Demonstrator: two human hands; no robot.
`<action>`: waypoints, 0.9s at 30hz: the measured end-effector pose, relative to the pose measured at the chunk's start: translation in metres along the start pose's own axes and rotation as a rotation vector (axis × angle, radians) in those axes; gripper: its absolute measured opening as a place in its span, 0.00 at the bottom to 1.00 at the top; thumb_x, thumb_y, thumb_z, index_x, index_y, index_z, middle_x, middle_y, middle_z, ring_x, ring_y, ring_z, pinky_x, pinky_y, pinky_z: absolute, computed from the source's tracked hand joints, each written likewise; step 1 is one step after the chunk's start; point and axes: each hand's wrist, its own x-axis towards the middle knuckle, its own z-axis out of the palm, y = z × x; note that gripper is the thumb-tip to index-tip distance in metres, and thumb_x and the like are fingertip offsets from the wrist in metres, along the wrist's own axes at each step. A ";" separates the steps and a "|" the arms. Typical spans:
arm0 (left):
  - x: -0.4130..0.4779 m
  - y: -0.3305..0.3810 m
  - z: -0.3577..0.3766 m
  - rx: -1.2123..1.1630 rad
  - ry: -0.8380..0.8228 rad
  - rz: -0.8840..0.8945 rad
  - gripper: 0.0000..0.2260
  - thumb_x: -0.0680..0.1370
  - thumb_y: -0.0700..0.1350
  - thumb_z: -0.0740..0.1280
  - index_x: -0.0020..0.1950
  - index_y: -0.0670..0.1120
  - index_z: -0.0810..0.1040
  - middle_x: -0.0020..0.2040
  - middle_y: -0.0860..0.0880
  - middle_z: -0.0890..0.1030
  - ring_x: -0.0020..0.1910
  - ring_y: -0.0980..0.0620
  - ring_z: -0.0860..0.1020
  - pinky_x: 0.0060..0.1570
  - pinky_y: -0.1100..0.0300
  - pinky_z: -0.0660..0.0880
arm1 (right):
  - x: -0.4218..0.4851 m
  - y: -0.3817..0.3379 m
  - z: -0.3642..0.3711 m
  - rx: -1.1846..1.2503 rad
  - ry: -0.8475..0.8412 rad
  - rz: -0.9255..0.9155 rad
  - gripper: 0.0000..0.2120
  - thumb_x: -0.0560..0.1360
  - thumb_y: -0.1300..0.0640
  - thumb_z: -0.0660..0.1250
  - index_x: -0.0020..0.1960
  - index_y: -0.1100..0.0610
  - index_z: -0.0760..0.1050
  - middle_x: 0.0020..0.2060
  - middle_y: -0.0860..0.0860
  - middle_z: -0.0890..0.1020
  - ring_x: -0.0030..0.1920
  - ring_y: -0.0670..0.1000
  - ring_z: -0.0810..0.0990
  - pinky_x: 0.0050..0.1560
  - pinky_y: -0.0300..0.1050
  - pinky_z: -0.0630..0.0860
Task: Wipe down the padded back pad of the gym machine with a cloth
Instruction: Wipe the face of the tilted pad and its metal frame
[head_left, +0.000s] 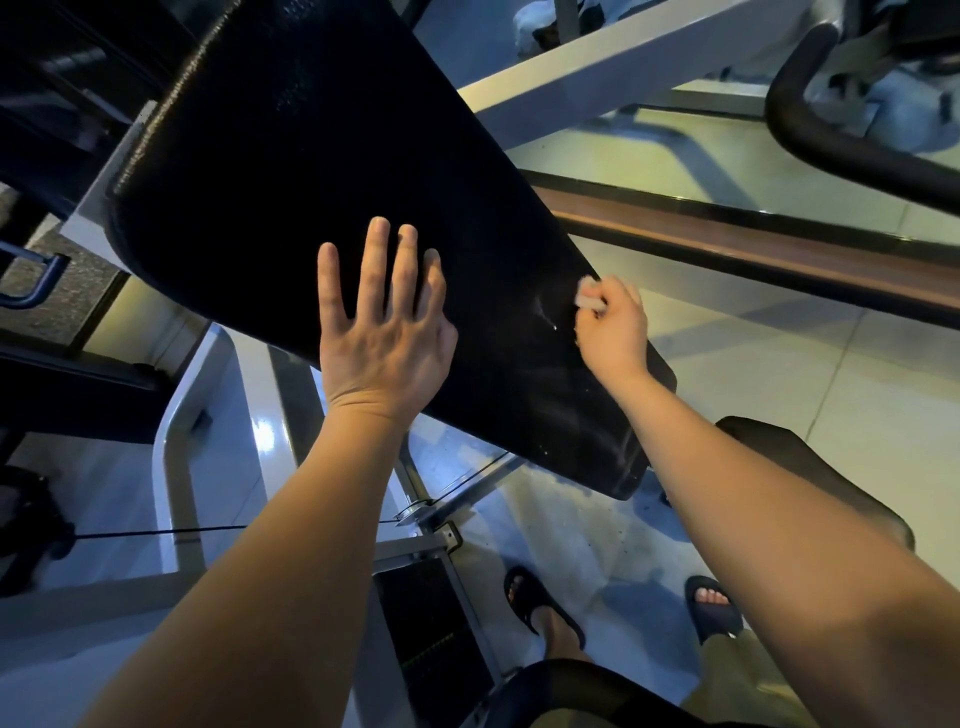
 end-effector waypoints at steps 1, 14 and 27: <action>0.000 0.000 0.000 0.005 0.001 0.002 0.22 0.83 0.51 0.51 0.74 0.46 0.69 0.78 0.44 0.65 0.80 0.41 0.57 0.76 0.36 0.45 | -0.001 0.008 -0.003 -0.004 -0.002 0.090 0.05 0.81 0.60 0.62 0.47 0.55 0.73 0.51 0.52 0.75 0.46 0.55 0.79 0.51 0.55 0.81; -0.001 0.000 0.001 0.002 -0.001 0.007 0.22 0.83 0.51 0.50 0.75 0.46 0.68 0.78 0.44 0.65 0.80 0.41 0.56 0.76 0.37 0.43 | -0.010 -0.046 -0.001 0.273 -0.120 -0.015 0.11 0.84 0.48 0.62 0.49 0.53 0.78 0.54 0.51 0.76 0.53 0.32 0.73 0.55 0.27 0.71; -0.001 0.000 -0.001 0.003 -0.015 0.003 0.22 0.84 0.51 0.49 0.75 0.46 0.68 0.78 0.44 0.64 0.80 0.41 0.56 0.77 0.36 0.45 | -0.004 0.000 0.007 0.186 -0.002 0.217 0.10 0.79 0.53 0.64 0.40 0.46 0.72 0.52 0.53 0.79 0.49 0.52 0.81 0.50 0.54 0.83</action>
